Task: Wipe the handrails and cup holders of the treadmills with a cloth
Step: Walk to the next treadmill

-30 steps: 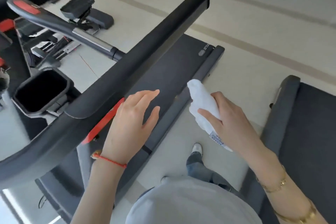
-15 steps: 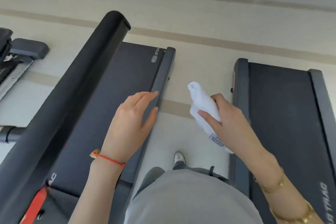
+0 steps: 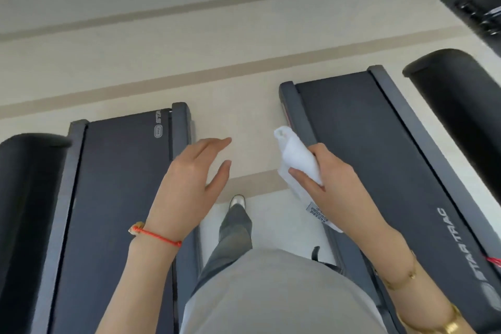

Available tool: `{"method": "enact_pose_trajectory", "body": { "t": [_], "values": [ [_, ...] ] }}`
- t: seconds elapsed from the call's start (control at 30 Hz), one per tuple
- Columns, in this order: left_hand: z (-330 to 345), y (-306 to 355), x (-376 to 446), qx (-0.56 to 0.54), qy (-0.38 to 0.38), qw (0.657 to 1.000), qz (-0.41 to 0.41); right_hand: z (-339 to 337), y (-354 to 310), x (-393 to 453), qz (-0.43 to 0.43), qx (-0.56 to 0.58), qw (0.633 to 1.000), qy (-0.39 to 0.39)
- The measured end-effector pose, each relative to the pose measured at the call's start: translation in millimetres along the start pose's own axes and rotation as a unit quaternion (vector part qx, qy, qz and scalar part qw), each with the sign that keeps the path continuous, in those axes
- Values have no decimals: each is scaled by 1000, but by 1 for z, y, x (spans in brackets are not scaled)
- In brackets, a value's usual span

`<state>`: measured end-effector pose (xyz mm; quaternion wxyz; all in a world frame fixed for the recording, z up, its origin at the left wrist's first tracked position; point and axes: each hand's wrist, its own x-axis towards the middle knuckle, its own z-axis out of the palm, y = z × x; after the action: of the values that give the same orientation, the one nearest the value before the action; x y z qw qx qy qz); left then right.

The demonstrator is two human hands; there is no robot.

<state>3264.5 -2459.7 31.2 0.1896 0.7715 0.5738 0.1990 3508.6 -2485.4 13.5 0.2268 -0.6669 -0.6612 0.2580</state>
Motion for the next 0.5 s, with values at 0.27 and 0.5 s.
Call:
{"method": "enact_pose_trajectory", "body": {
  "t": [0.27, 0.5],
  "values": [
    [17, -1, 152, -41, -79, 984, 156, -17, 9, 64, 118, -6, 987, 104],
    [34, 31, 276, -55, -145, 935, 320, -34, 10, 111, 233, 16, 946, 223]
  ]
}}
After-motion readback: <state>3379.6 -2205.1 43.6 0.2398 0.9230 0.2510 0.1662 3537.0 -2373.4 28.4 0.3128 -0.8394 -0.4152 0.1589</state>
